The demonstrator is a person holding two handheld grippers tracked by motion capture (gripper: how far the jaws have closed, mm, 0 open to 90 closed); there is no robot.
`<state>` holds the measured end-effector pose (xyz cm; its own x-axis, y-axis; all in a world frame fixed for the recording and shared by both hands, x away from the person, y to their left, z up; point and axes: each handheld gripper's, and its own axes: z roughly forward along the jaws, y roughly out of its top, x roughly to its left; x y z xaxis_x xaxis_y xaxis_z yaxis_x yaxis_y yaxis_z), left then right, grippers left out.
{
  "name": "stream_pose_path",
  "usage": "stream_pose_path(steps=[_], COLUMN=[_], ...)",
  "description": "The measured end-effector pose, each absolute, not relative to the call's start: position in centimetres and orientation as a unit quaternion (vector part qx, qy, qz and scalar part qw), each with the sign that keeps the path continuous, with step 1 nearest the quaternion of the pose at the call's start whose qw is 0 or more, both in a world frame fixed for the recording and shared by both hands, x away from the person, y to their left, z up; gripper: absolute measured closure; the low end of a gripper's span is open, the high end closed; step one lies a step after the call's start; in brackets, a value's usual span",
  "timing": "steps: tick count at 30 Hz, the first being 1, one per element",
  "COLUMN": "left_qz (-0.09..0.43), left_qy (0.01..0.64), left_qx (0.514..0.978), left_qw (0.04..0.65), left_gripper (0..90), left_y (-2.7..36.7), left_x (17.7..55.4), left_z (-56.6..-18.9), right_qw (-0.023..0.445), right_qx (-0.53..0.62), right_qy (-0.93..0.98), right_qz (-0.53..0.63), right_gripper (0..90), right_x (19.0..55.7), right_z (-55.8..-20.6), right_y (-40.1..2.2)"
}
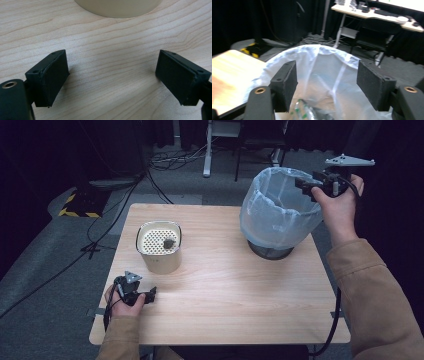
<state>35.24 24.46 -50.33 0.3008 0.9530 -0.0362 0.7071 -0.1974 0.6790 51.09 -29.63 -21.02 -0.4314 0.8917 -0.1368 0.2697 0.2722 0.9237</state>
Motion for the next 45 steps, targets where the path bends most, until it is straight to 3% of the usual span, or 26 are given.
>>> stream_pose_path(steps=[19,45], left_qz=[0.203,0.203], left_qy=[0.556,0.557], left_qx=[0.746,0.746], left_qw=[0.305,0.305], left_gripper=[12.1,12.2], left_y=[24.5,24.5], left_x=[35.1,35.1], left_z=[-50.3,-50.3], right_qw=[0.263,0.21], right_qx=[0.341,0.365], right_qy=[0.766,0.8], right_qz=[0.477,0.428], right_gripper=[27.2,25.7], right_x=[43.2,40.5], right_z=[-22.6,-34.2], right_y=[-30.5,-33.7])
